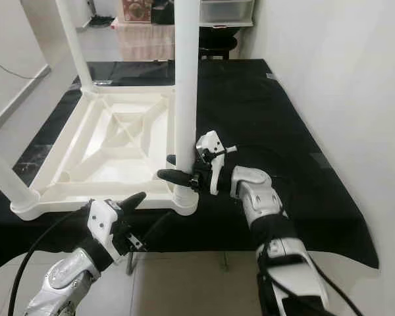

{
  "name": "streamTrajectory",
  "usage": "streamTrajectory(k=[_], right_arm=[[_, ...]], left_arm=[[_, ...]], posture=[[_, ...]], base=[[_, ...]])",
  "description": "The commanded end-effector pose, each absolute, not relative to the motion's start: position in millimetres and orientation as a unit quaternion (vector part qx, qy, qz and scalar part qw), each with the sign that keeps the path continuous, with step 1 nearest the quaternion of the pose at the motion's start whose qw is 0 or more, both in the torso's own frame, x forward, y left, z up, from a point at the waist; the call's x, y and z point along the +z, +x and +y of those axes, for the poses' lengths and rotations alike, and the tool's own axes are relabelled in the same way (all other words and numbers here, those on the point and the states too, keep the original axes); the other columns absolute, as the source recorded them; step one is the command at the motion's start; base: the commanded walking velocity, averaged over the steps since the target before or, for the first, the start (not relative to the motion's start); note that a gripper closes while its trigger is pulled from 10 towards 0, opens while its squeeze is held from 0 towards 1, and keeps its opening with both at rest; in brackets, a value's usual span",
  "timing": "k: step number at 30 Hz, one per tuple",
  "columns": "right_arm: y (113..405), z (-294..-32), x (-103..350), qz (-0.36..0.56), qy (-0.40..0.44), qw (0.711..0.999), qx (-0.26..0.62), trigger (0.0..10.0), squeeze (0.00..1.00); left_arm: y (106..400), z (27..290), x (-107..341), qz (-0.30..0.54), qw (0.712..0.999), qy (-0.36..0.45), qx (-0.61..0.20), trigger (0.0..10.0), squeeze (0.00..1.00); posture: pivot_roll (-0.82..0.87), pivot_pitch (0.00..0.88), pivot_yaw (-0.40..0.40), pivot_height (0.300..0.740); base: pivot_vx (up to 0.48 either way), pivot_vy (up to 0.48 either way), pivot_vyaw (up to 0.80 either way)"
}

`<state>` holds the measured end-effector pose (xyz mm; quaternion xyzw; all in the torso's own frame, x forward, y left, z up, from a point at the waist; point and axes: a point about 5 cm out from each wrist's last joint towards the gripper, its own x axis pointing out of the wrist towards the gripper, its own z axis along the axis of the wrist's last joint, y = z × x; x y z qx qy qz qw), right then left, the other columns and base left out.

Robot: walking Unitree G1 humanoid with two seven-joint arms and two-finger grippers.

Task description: Building children table

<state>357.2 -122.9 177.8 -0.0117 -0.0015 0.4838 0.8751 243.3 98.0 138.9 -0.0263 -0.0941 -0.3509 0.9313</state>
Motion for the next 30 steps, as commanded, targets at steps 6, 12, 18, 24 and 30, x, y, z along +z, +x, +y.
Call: streamTrajectory(k=[6, 12, 18, 24, 30], right_arm=[[328.7, -100.7, 133.9, 0.01, -0.027, 0.977, 0.214, 0.0, 0.0], [336.9, -102.1, 129.0, 0.024, -0.018, 0.975, 0.222, 0.0, 0.0], [334.2, -100.1, 132.0, 0.023, -0.007, 0.973, 0.229, 10.0, 0.0], [332.9, -96.9, 145.6, 0.011, 0.034, 0.962, 0.271, 10.0, 1.0], [347.6, -100.3, 171.5, -0.017, 0.0, 0.909, 0.417, 10.0, 0.04]], left_arm=[[244.4, 103.8, 140.0, -0.092, 0.93, -0.022, -0.356, 10.0, 0.0], [247.5, 102.8, 138.4, -0.088, 0.928, -0.024, -0.362, 10.0, 0.0], [248.1, 102.5, 138.3, -0.091, 0.93, -0.024, -0.354, 10.0, 0.0], [247.7, 100.8, 137.6, -0.091, 0.93, -0.026, -0.356, 10.0, 0.0], [247.2, 99.8, 137.4, -0.092, 0.93, -0.027, -0.355, 10.0, 0.0]], posture=[[-0.06, 0.139, 0.029, 0.74], [-0.05, 0.116, 0.024, 0.74], [-0.04, 0.11, 0.016, 0.74], [-0.04, 0.1, 0.011, 0.74], [-0.02, 0.1, 0.007, 0.74]], base=[[0.0, 0.0, 0.0], [0.0, 0.0, 0.0], [0.0, 0.0, 0.0], [0.0, 0.0, 0.0], [0.0, 0.0, 0.0]])
